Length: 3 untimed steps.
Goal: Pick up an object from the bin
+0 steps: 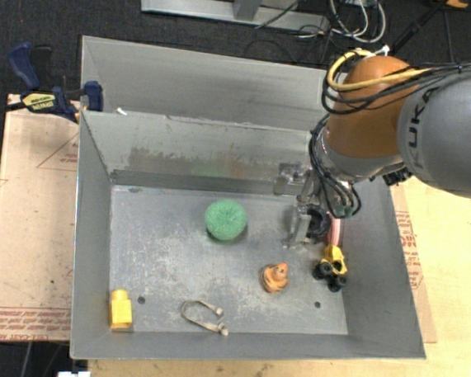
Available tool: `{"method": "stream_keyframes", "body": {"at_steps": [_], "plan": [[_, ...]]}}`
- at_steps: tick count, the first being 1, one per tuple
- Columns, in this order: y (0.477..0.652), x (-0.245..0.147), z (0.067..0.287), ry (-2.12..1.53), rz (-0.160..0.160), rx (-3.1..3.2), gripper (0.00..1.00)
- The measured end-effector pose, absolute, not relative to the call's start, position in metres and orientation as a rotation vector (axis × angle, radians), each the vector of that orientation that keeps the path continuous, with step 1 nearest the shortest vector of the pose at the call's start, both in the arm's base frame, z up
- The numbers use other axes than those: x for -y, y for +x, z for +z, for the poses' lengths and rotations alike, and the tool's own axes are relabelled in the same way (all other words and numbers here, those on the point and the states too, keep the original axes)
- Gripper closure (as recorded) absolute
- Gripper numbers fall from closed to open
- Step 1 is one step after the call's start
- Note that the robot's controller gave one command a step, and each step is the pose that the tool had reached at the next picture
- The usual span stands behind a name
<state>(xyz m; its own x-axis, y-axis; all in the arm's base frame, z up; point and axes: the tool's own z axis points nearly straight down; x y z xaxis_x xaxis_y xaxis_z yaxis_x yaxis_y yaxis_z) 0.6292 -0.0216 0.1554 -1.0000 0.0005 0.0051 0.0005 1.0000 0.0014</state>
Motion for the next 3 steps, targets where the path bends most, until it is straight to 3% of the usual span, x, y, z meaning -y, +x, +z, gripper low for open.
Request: {"method": "stream_keyframes", "body": {"at_steps": [2,3], "plan": [[0.633,0.022,0.156,-0.008,-0.001,3.150,0.00],[0.636,0.030,0.120,-0.021,-0.002,3.140,0.00]]}}
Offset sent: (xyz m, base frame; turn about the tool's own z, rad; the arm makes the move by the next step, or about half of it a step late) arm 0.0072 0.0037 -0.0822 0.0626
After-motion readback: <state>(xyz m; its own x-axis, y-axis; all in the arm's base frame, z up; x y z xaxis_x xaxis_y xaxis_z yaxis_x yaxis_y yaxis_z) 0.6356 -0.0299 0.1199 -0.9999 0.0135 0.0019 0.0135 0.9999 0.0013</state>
